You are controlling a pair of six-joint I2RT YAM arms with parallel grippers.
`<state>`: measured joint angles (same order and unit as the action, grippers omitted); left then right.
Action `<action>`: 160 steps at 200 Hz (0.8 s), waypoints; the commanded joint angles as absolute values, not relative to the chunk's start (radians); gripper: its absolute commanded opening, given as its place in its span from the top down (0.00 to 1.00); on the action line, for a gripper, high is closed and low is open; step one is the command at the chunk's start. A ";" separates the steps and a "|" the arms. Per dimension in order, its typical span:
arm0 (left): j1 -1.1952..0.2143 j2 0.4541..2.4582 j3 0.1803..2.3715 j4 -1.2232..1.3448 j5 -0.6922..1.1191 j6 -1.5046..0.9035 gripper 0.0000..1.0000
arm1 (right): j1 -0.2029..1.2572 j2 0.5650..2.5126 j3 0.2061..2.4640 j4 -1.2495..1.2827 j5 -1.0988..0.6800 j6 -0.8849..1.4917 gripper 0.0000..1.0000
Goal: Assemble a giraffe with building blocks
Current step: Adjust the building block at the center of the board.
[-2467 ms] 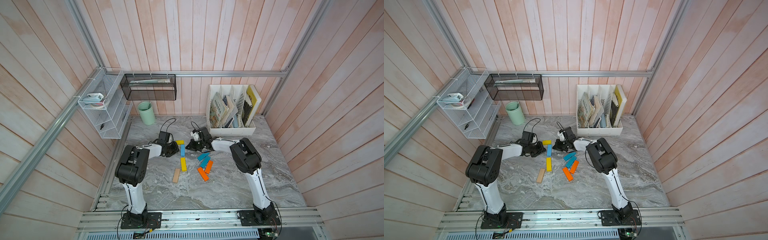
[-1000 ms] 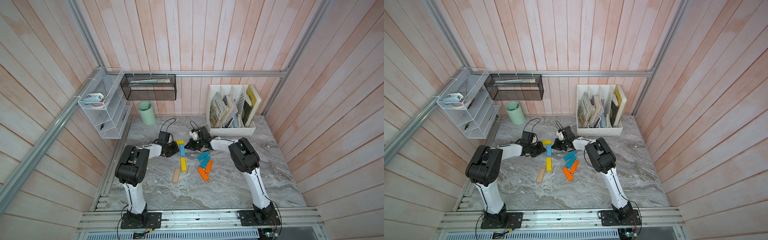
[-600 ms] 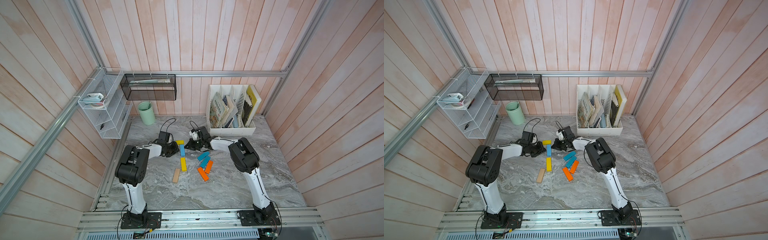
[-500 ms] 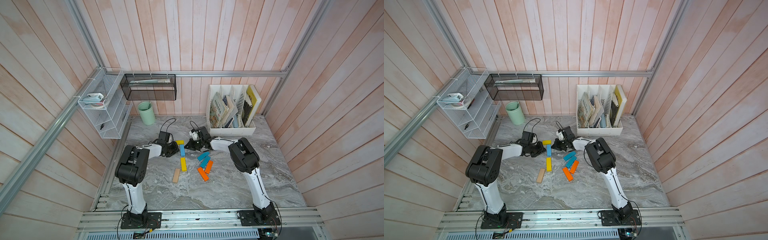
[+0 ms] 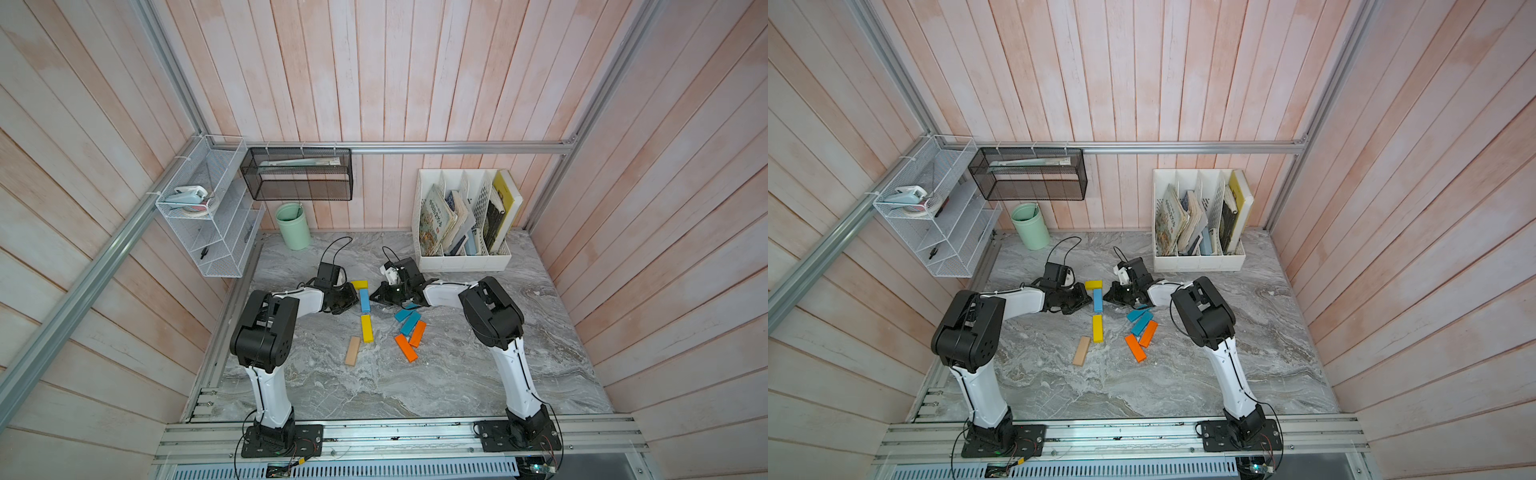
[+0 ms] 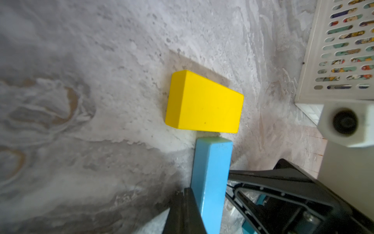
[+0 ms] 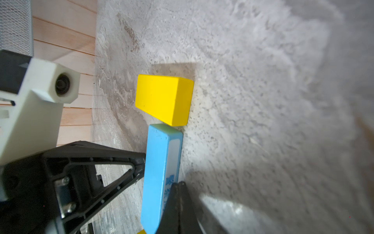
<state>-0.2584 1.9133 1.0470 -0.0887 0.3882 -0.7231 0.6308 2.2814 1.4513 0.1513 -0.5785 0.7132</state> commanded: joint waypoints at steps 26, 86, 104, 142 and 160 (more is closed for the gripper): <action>-0.272 1.928 1.060 -0.065 0.398 -0.730 1.00 | 0.653 2.275 1.399 0.105 -0.559 0.725 1.00; -0.277 1.930 1.068 -0.067 0.398 -0.732 1.00 | 0.658 2.282 1.411 0.104 -0.559 0.727 1.00; -0.276 1.928 1.067 -0.069 0.397 -0.730 1.00 | 0.657 2.287 1.421 0.100 -0.558 0.727 1.00; -0.276 1.925 1.061 -0.069 0.396 -0.730 1.00 | 0.654 2.290 1.440 0.084 -0.560 0.721 1.00; -0.276 1.925 1.064 -0.069 0.395 -0.730 1.00 | 0.650 2.291 1.446 0.078 -0.557 0.719 1.00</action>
<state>-0.2695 1.9148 1.0470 -0.0853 0.3874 -0.7273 0.6411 2.2700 1.4342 0.1570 -0.5777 0.7254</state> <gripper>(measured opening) 0.056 0.039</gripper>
